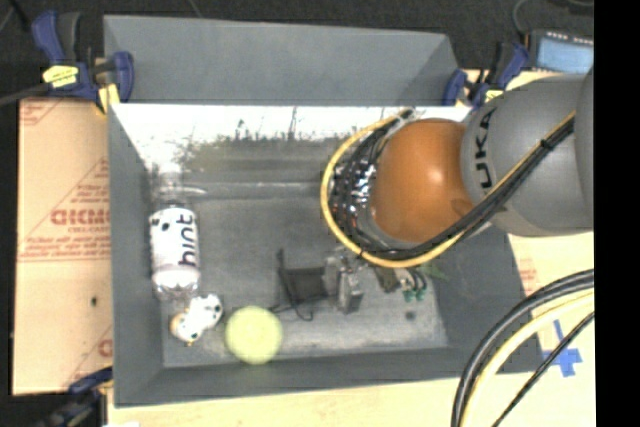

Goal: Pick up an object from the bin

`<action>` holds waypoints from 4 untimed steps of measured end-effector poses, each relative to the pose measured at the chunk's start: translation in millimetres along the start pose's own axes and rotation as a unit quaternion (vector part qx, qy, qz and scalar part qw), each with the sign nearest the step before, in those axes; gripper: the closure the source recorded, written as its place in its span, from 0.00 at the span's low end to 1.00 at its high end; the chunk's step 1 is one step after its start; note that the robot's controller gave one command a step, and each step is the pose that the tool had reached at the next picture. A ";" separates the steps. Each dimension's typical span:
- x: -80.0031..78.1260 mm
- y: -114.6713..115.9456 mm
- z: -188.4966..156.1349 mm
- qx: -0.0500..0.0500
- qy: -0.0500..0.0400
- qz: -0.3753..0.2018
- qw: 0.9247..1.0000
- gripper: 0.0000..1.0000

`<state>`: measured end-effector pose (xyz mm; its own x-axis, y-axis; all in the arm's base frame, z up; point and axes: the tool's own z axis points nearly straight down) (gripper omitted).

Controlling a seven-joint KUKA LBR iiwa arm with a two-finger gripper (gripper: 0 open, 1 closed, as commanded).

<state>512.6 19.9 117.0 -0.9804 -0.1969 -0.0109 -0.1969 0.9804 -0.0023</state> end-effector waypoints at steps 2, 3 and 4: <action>-18.7 14.3 -103.8 0.000 -0.002 0.025 1.000 1.00; -20.6 19.7 -82.1 0.001 -0.010 0.006 1.000 1.00; -34.3 32.6 -23.6 0.000 -0.005 -0.004 1.000 1.00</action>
Offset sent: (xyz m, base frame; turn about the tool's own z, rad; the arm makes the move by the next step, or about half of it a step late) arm 0.0161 0.0232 0.1140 0.0512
